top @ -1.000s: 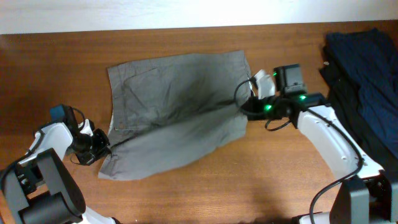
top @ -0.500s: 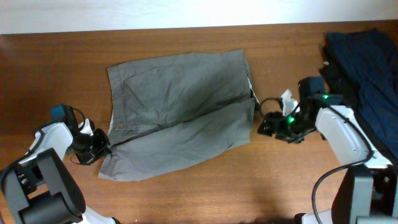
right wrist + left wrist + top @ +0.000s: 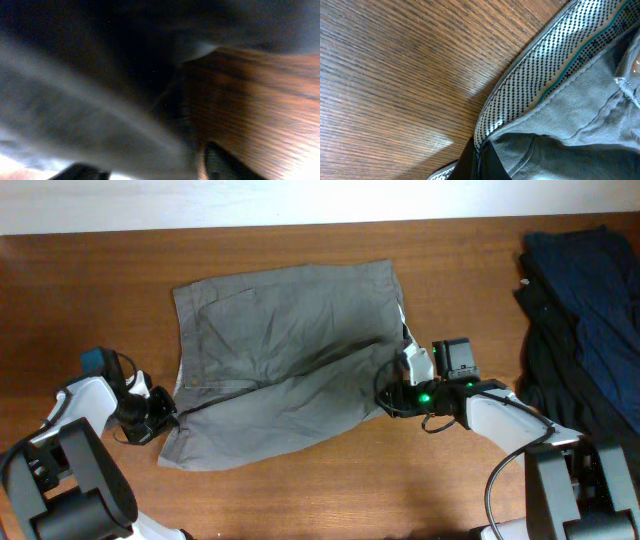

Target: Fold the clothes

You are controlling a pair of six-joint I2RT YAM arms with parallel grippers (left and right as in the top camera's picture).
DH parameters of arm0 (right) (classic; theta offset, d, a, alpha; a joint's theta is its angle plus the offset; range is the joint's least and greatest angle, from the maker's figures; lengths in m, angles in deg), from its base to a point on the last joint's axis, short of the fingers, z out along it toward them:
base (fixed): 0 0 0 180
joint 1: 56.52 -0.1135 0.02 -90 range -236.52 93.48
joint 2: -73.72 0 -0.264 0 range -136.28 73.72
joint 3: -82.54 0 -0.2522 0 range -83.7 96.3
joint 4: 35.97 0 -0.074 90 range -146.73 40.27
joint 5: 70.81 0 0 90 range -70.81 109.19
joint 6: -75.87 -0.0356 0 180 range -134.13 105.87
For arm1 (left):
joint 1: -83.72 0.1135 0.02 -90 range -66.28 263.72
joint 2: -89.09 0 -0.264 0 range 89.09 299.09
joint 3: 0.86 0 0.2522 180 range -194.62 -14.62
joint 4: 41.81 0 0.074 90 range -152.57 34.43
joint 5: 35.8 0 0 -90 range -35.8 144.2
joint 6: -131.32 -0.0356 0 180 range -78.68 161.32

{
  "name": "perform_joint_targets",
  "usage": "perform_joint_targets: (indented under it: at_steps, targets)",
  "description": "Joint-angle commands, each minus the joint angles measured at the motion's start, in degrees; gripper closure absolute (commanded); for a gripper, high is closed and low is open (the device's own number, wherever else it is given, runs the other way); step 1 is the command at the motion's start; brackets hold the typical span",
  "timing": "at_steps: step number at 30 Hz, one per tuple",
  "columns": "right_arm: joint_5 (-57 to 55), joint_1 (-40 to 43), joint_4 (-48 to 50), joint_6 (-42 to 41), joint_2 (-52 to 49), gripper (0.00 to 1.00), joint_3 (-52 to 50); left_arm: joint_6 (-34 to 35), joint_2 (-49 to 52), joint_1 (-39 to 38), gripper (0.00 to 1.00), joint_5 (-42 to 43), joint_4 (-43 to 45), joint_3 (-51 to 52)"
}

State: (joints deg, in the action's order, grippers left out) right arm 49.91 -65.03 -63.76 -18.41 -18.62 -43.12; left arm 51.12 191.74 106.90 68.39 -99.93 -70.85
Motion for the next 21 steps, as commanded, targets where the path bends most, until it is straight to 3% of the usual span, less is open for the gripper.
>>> perform_joint_targets:
  at_steps: [1,2,3,5,10,12,18,21]
  targets:
    - [5.0,-1.9,-3.7,1.3,0.1,0.67,-0.5,-1.2,3.7,0.1,0.99,-3.8,1.3,1.4]
    - [5.2,-1.9,-5.3,1.3,0.6,0.73,-0.5,-1.2,3.7,0.1,0.99,-3.8,1.3,1.4]
    - [5.2,-1.5,-9.0,1.2,2.2,0.87,0.1,-1.2,3.7,0.1,0.99,-3.8,1.3,1.4]
    - [5.3,-0.6,-17.0,1.1,5.7,0.94,2.9,-1.2,3.7,0.1,0.99,-3.8,1.2,1.4]
    - [-5.4,1.8,-46.9,1.1,13.2,0.96,20.2,-1.2,3.7,0.1,0.98,-3.9,1.2,1.4]
    - [-9.7,1.8,-53.0,1.0,13.4,0.96,24.6,-2.4,3.7,0.1,0.99,-3.9,1.2,1.4]
    - [-10.4,1.8,-56.1,0.4,12.3,0.96,22.4,-3.3,3.1,0.1,0.99,-3.9,0.0,0.9]
    - [-10.5,1.8,-49.2,0.4,11.7,0.96,17.8,-3.3,1.2,0.1,0.98,-3.9,-0.5,0.6]
